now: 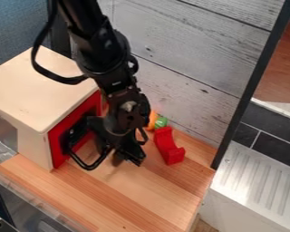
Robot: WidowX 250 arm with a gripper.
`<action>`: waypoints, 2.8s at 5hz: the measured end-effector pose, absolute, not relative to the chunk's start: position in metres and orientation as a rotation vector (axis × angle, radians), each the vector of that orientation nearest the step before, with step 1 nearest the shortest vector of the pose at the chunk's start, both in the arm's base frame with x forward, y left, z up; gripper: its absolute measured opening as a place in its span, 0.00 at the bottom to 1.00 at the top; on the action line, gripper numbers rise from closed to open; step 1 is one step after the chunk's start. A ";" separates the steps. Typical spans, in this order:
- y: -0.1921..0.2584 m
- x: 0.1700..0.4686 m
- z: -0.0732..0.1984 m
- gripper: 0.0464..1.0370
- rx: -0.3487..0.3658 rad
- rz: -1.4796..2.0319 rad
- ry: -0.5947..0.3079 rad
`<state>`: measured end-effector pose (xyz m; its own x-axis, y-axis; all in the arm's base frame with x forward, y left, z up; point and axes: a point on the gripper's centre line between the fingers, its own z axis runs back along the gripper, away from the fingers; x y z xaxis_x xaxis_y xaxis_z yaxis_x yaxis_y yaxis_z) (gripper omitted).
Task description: Open the drawer
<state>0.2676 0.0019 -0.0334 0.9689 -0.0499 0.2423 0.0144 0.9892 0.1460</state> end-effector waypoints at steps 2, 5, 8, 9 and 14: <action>-0.042 0.261 -0.035 0.09 0.055 -0.045 -0.260; -0.092 0.255 -0.034 0.08 -0.033 -0.044 -0.255; -0.100 0.266 -0.041 0.13 -0.085 0.176 -0.179; -0.091 0.258 -0.044 0.37 -0.066 0.201 -0.154; -0.085 0.229 0.128 0.96 -0.203 -0.066 -0.375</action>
